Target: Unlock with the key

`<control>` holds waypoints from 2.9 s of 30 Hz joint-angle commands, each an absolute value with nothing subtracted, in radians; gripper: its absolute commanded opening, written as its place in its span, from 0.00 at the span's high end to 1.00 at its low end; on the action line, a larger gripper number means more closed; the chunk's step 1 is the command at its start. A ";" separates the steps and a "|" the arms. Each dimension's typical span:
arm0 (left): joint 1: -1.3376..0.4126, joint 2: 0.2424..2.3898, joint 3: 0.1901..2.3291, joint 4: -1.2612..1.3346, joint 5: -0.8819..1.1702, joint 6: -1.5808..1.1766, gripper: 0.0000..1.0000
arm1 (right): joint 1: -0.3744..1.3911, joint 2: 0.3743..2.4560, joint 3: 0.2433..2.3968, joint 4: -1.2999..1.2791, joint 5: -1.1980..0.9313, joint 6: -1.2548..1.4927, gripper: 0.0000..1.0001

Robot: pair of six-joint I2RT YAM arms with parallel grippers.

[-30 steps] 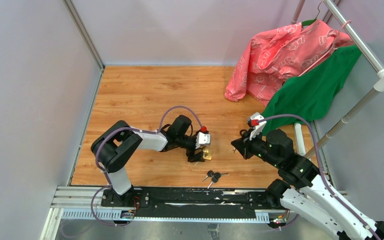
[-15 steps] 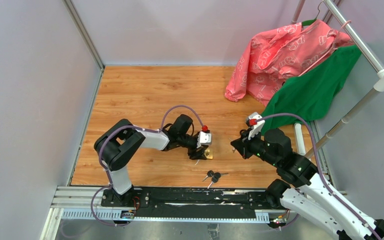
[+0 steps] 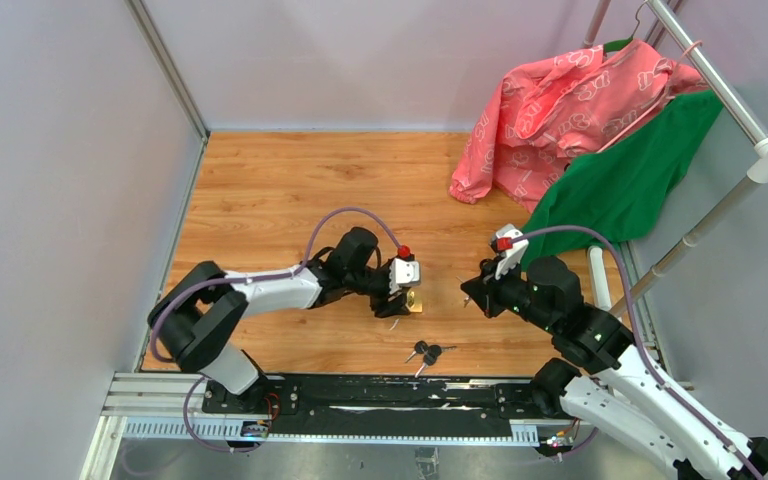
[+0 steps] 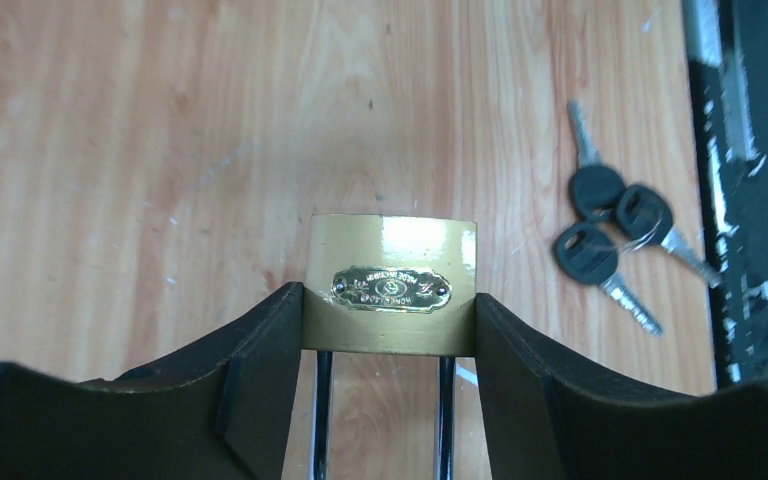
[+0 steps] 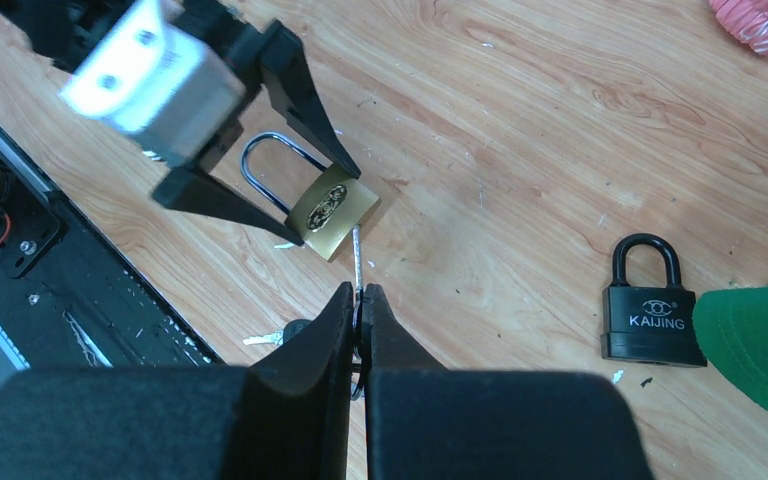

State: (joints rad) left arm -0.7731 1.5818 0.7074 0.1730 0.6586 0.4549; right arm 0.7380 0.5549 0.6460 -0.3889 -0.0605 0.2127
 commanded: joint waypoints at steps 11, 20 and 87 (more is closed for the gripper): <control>-0.862 1.211 0.793 0.102 0.353 0.292 1.00 | 0.717 0.567 0.708 -0.394 -0.103 0.198 1.00; -0.869 1.127 0.838 0.007 0.237 0.285 1.00 | 0.696 0.593 0.734 -0.397 -0.124 0.187 1.00; -0.934 1.086 0.559 0.681 0.683 0.652 1.00 | 0.449 0.894 1.006 -0.774 -0.833 0.362 1.00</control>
